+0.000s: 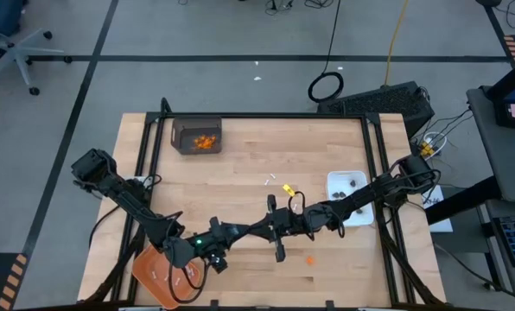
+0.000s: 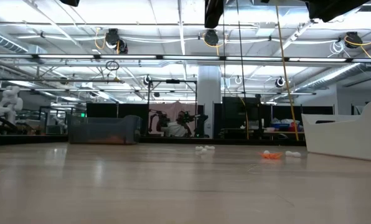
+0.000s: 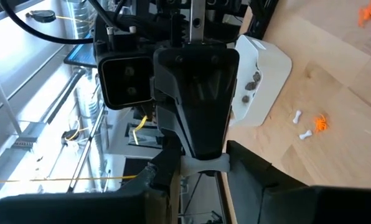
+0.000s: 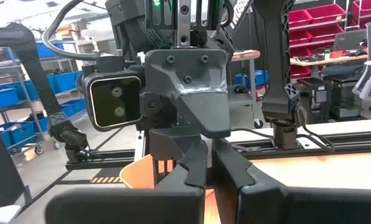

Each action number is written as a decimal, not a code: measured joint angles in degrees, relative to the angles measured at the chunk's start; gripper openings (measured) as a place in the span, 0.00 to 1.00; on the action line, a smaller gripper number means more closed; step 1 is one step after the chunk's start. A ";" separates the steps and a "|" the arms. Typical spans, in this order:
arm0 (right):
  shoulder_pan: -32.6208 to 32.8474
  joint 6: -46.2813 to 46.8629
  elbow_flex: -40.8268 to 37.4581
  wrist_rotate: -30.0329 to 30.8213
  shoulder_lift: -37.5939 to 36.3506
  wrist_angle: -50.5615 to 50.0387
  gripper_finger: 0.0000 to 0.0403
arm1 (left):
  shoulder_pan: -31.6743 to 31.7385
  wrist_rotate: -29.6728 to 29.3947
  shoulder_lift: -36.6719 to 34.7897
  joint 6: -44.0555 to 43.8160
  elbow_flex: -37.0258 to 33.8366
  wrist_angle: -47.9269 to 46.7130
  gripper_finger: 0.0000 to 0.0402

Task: Sort Halloween decoration
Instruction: Put the white bone toy into the orange bin, then put the orange spider toy into the black bin

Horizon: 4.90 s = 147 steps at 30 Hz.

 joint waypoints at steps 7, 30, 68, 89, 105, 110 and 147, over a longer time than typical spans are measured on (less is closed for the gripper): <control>0.02 0.28 0.00 0.02 0.00 -0.82 0.16 | -1.30 -0.07 0.00 -0.04 -0.02 0.11 0.23; 5.63 3.13 -0.02 0.28 0.04 -15.77 0.53 | -8.40 -3.56 -0.37 -8.90 -0.02 0.95 0.23; 6.54 0.15 -0.02 0.46 0.04 -16.12 0.53 | -8.46 5.79 -0.33 -15.89 -0.02 0.07 0.24; 7.63 0.29 -0.02 0.45 0.04 -18.57 0.53 | -18.38 6.81 -6.76 -101.43 -0.07 -38.80 0.24; 7.26 -1.90 -0.02 0.45 0.04 -18.62 0.53 | -19.92 49.73 -7.74 -146.46 -0.07 -69.74 0.24; 6.50 -2.91 -0.02 0.45 0.04 -18.95 0.53 | -20.67 52.37 -7.74 -150.03 -0.07 -73.20 0.24; 3.32 15.89 -1.13 9.19 -5.81 -74.44 0.32 | -17.57 7.37 -7.82 -128.28 8.22 -78.98 0.51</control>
